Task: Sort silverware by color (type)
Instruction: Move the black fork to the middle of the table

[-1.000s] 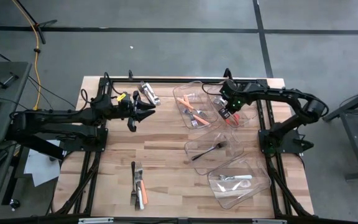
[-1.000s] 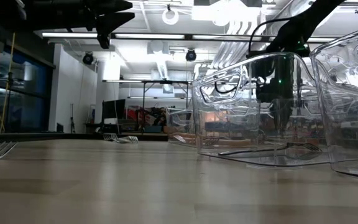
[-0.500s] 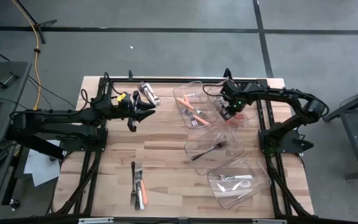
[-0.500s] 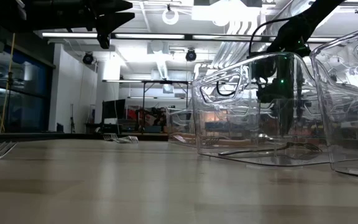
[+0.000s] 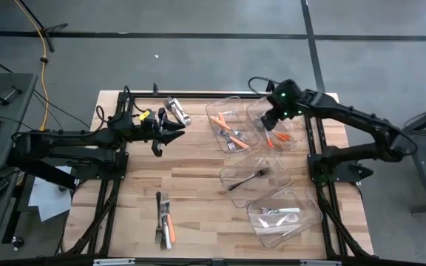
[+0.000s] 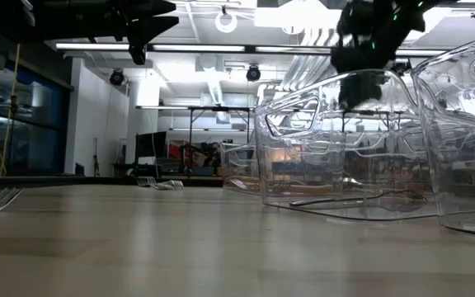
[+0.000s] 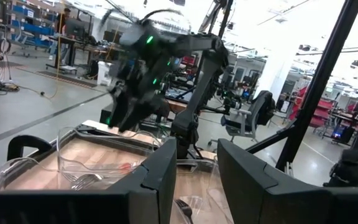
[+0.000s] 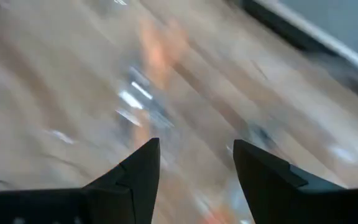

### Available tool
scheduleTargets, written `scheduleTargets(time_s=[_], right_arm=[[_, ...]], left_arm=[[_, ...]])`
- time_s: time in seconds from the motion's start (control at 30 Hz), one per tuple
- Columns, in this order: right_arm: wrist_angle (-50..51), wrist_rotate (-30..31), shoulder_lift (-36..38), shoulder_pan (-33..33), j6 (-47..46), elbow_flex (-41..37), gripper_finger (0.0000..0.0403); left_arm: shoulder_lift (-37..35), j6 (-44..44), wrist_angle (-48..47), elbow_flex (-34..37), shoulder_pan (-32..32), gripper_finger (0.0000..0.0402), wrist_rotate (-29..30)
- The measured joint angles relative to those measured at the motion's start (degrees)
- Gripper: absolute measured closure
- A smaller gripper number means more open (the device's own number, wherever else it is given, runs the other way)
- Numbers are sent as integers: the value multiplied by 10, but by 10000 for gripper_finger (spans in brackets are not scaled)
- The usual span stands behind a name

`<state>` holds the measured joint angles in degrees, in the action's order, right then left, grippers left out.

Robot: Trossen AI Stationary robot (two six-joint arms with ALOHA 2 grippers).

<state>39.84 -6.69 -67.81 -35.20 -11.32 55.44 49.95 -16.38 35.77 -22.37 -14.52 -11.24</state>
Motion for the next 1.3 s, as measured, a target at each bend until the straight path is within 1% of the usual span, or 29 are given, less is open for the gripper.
scheduleTargets(time_s=[0.07,0.13,0.23,0.37,0.43,0.57,0.7,0.83,1.3], right_arm=[[-62,-42,24,15,-19,0,214],[-130,-66,41,39,-28,0,214],[-224,-73,52,82,-32,0,214],[-318,-69,47,142,-28,0,214],[-347,-63,38,170,-26,0,214],[-381,-38,16,216,-19,0,214],[-399,-16,-5,240,-13,0,214],[-406,-2,-9,245,-13,0,214],[-409,0,-9,243,-12,0,214]], left_arm=[[0,0,0,0,0,296,0],[0,-10,1,0,0,296,0],[0,-42,1,0,0,296,0],[0,-33,0,0,0,296,0],[0,-24,0,0,0,296,0],[0,-15,0,0,0,296,0],[0,-14,0,0,0,296,0],[0,-14,0,0,0,296,0],[0,-14,-1,0,0,296,1]])
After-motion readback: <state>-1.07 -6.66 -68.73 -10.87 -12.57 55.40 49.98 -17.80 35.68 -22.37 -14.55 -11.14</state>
